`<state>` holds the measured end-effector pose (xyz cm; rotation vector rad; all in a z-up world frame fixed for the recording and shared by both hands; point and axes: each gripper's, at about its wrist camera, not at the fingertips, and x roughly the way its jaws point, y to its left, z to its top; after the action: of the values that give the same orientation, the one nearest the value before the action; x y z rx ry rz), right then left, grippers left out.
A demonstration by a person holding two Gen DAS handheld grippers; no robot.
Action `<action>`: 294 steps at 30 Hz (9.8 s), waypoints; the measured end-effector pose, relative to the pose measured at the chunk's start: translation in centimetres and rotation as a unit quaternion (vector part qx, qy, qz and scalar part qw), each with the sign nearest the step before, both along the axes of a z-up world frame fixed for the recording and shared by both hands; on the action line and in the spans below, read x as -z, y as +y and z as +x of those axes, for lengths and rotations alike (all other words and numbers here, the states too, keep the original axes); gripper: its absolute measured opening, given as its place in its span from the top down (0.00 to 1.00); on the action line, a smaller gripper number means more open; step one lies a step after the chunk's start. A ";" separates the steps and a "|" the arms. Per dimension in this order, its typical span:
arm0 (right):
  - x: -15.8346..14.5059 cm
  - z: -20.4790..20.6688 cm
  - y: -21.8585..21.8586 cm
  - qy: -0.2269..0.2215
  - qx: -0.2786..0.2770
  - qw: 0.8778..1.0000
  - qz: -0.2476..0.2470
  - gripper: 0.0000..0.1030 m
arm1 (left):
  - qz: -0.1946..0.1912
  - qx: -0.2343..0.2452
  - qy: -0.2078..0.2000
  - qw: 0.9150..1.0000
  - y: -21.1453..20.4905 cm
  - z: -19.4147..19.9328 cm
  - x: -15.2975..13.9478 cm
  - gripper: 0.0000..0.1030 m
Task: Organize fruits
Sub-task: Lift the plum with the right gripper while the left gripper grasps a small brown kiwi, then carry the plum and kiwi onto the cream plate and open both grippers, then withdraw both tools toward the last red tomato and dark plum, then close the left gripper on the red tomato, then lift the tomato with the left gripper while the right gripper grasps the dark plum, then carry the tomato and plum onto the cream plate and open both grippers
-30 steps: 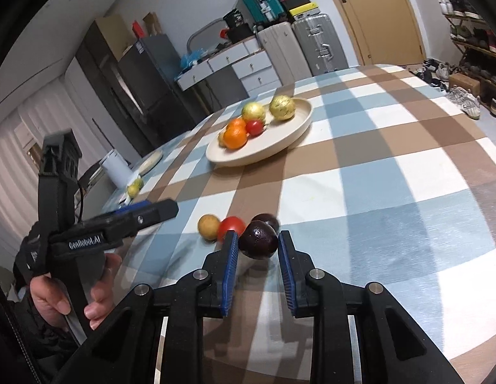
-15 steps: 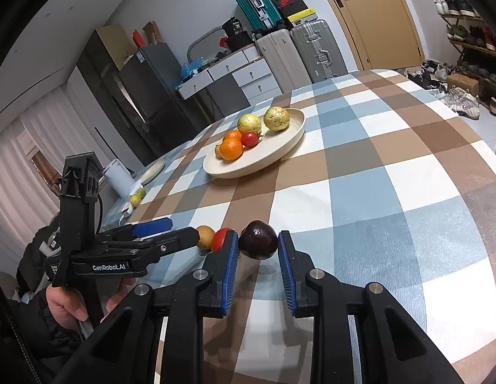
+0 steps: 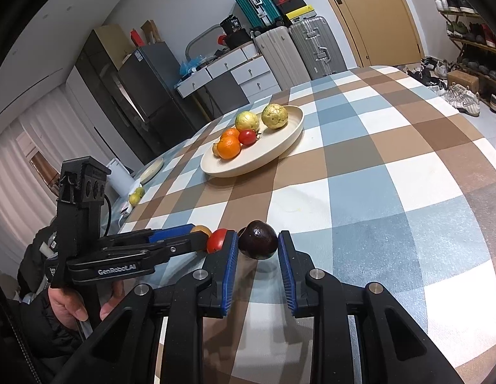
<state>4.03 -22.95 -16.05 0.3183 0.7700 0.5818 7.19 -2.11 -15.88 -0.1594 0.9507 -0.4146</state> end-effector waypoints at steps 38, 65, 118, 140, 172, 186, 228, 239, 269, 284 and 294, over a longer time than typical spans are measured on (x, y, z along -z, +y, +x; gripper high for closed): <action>-4.2 9.0 3.1 -0.039 -0.034 0.999 -0.017 0.75 | -0.020 -0.016 -0.065 0.998 2.3 8.7 -5.8 0.75; -1.8 22.4 5.8 0.017 -0.050 0.998 -0.033 0.75 | 0.008 0.005 -0.032 0.999 -1.0 20.8 -2.7 0.75; -11.0 8.9 0.9 -0.105 0.024 0.994 0.003 0.00 | 0.036 -0.075 -0.157 0.984 0.9 5.3 -13.5 0.01; -8.9 -0.6 2.6 -0.136 0.047 0.987 -0.071 0.00 | 0.028 -0.074 -0.112 0.991 0.0 -2.6 -8.2 0.01; -2.2 0.6 -0.1 -0.035 0.055 0.997 -0.042 0.00 | 0.038 0.042 -0.042 0.998 -4.0 -0.1 -1.4 0.31; -1.8 0.7 -0.2 -0.030 0.050 0.998 -0.037 0.00 | 0.014 0.090 -0.032 0.995 -5.0 -0.3 -1.1 0.71; 1.2 3.6 6.0 0.042 -0.031 0.991 -0.120 0.70 | -0.053 -0.011 -0.044 0.998 5.7 -0.7 -3.2 0.72; 0.0 3.8 5.7 0.023 -0.032 0.993 -0.107 0.75 | -0.048 -0.020 -0.057 0.997 6.0 0.4 -4.2 0.72; -0.4 6.0 5.5 0.008 -0.047 0.997 -0.060 0.75 | -0.010 -0.010 -0.005 1.000 5.5 1.0 -0.5 0.56; -0.5 6.3 5.5 0.003 -0.053 0.997 -0.058 0.75 | -0.009 0.001 -0.039 0.999 5.1 1.8 -2.7 0.73; -2.3 9.5 5.5 -0.006 -0.055 0.998 -0.037 0.75 | 0.003 0.003 -0.072 0.997 3.4 6.9 -6.0 0.73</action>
<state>13.57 -17.41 -13.77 0.2051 0.7997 0.6560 14.11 1.30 -9.88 -0.1191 0.8110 -0.4234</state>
